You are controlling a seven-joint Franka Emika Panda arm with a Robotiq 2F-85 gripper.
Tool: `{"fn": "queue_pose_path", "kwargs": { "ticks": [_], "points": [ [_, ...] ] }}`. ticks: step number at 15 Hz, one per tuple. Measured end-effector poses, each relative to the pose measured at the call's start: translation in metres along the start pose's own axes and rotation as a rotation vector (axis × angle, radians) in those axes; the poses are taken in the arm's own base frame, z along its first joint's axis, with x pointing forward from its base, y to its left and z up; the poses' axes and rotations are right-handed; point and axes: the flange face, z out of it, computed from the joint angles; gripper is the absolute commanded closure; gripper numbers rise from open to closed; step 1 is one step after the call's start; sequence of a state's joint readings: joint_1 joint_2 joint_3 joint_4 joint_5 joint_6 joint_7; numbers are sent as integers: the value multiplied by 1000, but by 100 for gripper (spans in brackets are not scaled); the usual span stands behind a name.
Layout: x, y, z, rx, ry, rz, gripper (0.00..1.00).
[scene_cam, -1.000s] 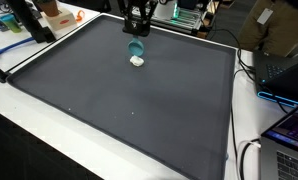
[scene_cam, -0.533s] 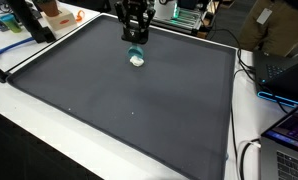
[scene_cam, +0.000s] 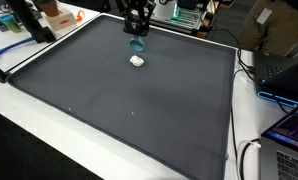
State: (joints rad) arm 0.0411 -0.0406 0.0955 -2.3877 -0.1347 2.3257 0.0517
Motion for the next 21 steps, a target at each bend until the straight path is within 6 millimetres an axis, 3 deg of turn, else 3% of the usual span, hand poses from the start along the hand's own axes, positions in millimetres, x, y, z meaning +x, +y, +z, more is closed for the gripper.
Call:
{"fn": "queue_pose_path", "kwargs": {
  "ticks": [6,11,12,13,21],
  "points": [
    [11,-5,-45,61,147,5,78],
    [16,-7,-33,43,209,-10,78],
    [16,-7,-27,41,200,-8,53],
    [16,-7,-24,41,193,-8,78],
    [21,-8,-15,30,186,-16,78]
  ]
}}
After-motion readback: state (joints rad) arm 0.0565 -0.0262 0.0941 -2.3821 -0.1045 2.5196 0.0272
